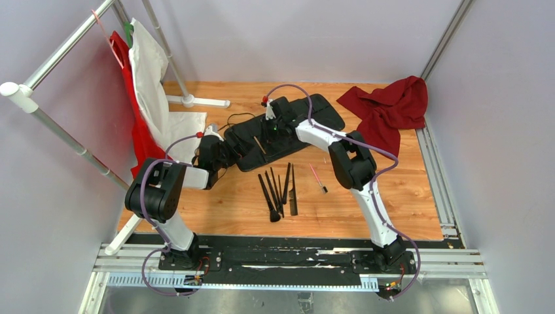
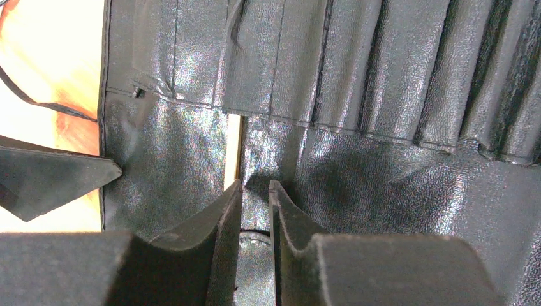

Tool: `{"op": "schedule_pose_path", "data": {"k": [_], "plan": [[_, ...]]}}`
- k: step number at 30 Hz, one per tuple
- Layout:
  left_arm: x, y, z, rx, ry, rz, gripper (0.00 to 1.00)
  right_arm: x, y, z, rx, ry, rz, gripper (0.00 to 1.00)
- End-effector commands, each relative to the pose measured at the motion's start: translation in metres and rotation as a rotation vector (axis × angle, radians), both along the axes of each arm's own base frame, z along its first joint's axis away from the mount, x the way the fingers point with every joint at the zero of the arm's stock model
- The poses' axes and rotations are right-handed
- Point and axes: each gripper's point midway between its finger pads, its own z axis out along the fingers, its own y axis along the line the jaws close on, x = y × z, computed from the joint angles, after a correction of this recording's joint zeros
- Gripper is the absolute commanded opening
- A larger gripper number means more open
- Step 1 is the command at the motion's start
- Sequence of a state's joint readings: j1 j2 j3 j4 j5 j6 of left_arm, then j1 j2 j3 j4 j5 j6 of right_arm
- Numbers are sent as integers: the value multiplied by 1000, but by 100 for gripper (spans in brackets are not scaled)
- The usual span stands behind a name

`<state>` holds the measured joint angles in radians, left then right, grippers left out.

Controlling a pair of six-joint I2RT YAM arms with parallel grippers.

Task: Organize the makeup
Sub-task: Place the makeup brush in the cosmetics bag, then pick up the makeup brush from the center of the board.

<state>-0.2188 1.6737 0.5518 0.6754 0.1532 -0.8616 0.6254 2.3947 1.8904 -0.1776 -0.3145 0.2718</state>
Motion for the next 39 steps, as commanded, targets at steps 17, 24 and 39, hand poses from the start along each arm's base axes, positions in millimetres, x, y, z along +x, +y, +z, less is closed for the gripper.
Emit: {"op": "schedule_pose_path", "data": {"k": [17, 24, 39], "plan": [[-5, 7, -13, 29, 59, 17, 98, -24, -16, -6, -37, 57, 12, 29], [-5, 7, -14, 32, 61, 17, 98, -29, -16, -1, -28, 52, 16, 29], [-5, 7, -15, 32, 61, 15, 98, -33, -13, 9, -14, 35, 31, 33]]}}
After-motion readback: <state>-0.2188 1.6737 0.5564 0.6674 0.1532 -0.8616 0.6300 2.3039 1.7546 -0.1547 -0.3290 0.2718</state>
